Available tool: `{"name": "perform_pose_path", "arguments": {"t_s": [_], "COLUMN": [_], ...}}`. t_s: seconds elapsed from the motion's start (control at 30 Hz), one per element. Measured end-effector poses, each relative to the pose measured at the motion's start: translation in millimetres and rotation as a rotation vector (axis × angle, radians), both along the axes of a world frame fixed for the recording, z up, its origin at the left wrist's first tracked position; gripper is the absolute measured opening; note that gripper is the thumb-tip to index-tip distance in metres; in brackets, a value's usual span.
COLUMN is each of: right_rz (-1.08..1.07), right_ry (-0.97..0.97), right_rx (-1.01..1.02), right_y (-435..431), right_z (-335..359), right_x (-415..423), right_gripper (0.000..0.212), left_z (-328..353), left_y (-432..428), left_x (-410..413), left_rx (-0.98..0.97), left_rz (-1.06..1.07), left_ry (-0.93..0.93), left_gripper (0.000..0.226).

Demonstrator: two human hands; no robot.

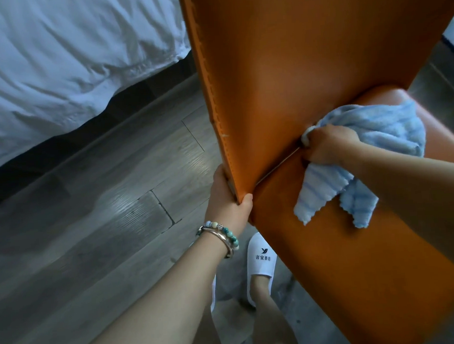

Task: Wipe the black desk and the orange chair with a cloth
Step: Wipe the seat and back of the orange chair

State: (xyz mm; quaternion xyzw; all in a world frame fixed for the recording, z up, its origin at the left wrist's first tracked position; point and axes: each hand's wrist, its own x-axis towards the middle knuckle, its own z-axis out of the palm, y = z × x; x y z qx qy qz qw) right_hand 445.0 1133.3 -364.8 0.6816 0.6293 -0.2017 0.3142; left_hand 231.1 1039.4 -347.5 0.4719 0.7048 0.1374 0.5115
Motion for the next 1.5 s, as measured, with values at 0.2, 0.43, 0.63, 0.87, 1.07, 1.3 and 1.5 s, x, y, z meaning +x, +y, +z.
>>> {"name": "perform_pose_path", "arguments": {"t_s": [0.2, 0.43, 0.63, 0.87, 1.07, 1.3, 1.5], "right_rz": [0.158, 0.094, 0.07, -0.285, -0.112, 0.084, -0.101], "right_ry": [0.17, 0.381, 0.472, 0.673, 0.375, 0.612, 0.312], "right_rx": [-0.067, -0.059, -0.08, 0.207, 0.286, 0.345, 0.142], "right_y": [-16, -40, -53, -74, -90, -145, -127], "right_z": [-2, -2, -5, 6, -10, 5, -10], "right_x": [-35, -69, -73, -39, -70, -66, -82], "right_gripper": [0.014, 0.021, 0.015, 0.016, 0.025, 0.033, 0.06], "left_z": [0, -3, -4, -5, -4, -2, -2], "left_y": [2, 3, 4, 4, 3, 3, 2], "left_x": [-4, -4, -2, -4, -4, -2, -2], "left_rx": [-0.057, -0.091, -0.109, -0.115, -0.12, -0.122, -0.138], "left_rz": [0.017, 0.031, 0.03, 0.029, 0.032, 0.061, 0.054], "left_ry": [0.013, 0.065, 0.077, 0.081, 0.078, 0.051, 0.041], "left_gripper": [0.046, 0.041, 0.04, 0.042, 0.042, 0.044, 0.048]}}
